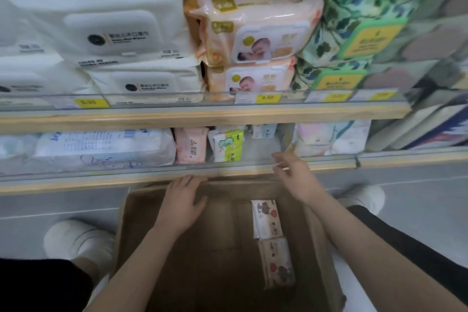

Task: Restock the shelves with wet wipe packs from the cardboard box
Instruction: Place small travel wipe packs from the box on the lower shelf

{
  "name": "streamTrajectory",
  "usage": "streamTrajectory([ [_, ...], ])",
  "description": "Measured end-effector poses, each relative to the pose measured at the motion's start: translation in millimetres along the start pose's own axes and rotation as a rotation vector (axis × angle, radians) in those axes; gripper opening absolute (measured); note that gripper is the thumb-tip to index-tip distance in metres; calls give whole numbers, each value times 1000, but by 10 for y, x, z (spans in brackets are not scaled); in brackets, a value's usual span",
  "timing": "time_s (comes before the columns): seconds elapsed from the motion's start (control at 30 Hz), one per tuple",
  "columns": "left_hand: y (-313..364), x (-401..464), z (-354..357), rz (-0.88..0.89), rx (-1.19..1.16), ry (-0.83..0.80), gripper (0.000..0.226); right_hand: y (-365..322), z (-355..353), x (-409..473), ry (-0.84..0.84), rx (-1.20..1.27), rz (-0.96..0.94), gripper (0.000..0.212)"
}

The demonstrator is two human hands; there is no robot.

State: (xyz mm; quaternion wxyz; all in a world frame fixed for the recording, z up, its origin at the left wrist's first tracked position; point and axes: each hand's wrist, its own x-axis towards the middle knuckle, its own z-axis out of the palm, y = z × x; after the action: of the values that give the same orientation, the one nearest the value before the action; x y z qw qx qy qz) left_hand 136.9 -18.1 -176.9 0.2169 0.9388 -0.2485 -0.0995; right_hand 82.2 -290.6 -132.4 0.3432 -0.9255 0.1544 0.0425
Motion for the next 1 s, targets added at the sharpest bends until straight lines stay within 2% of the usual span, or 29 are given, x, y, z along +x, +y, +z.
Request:
streamTrajectory([
  [0.13, 408, -4, 126, 136, -126, 42, 29, 375, -92, -630, 88, -5, 40, 33],
  [0.2, 615, -61, 278, 144, -194, -22, 25, 559, -26, -899, 89, 15, 96, 34],
  [0.3, 815, -229, 641, 77, -277, -234, 24, 704, 143, -1157, 46, 72, 184, 39],
  [0.47, 898, -462, 1167, -112, -389, -438, 28, 762, 350, -1282, 65, 157, 263, 46],
  [0.63, 1001, -489, 1598, -245, -433, -508, 42, 768, 446, -1295, 127, 136, 261, 46],
  [0.73, 1114, -469, 1802, -265, -423, -518, 53, 786, 442, -1304, 125, 108, 271, 45],
  [0.93, 1160, -393, 2081, -292, -327, -545, 60, 894, 580, -1287, 121, 158, 267, 45],
  [1.0, 1168, -370, 2098, -337, -330, -539, 52, 922, 596, -1286, 123, 155, 266, 45],
])
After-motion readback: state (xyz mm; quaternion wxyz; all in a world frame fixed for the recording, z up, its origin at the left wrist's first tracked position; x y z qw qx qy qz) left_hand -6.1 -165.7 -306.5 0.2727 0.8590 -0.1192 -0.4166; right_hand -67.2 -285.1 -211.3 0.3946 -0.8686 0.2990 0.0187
